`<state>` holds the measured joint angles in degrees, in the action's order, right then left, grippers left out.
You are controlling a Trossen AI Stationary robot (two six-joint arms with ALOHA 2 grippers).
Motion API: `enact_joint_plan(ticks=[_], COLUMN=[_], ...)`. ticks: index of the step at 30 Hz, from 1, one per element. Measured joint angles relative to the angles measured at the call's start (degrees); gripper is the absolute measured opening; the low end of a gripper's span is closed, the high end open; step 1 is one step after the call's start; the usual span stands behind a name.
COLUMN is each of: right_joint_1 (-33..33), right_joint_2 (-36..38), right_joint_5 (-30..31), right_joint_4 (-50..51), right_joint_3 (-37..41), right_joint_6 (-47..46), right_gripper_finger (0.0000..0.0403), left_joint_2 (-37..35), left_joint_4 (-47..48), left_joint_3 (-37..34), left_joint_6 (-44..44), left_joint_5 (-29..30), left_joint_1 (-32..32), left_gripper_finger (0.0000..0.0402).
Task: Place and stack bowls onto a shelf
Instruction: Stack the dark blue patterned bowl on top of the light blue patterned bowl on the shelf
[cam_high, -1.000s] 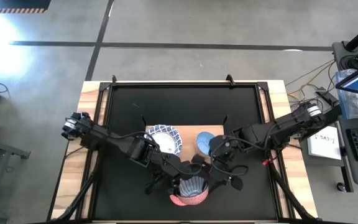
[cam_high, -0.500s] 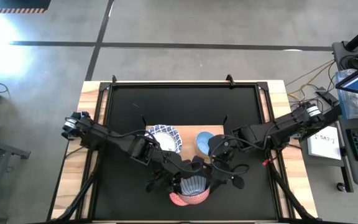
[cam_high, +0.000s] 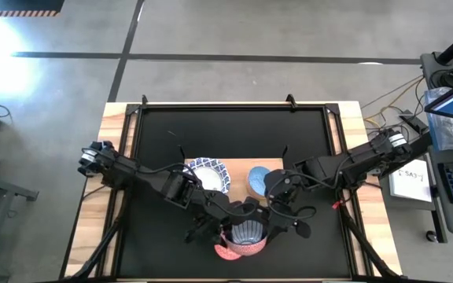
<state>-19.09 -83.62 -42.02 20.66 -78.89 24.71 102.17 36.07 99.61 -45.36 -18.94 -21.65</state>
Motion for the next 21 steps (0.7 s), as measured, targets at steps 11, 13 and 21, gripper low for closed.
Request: enact_joint_plan(ticks=[11, 13, 21], right_joint_1=[1.8, 2.4, 5.1], right_joint_2=[0.9, 1.1, 2.1], right_joint_5=[0.0, -0.1, -0.1], right_joint_4=[1.9, 2.3, 5.0], right_joint_3=[0.0, 0.0, 0.0], right_joint_6=[0.7, 0.7, 0.2], right_gripper_finger=[0.0031, 0.0031, 0.0018], left_joint_2=[0.0, 0.0, 0.0], left_joint_4=[-0.2, -0.2, -0.3], left_joint_3=[0.0, 0.0, 0.0], left_joint_6=[-0.1, -0.1, -0.2], left_joint_5=[5.9, 7.8, 13.2], left_joint_1=[0.1, 0.1, 1.3], left_gripper_finger=[0.0105, 0.0107, 0.0108])
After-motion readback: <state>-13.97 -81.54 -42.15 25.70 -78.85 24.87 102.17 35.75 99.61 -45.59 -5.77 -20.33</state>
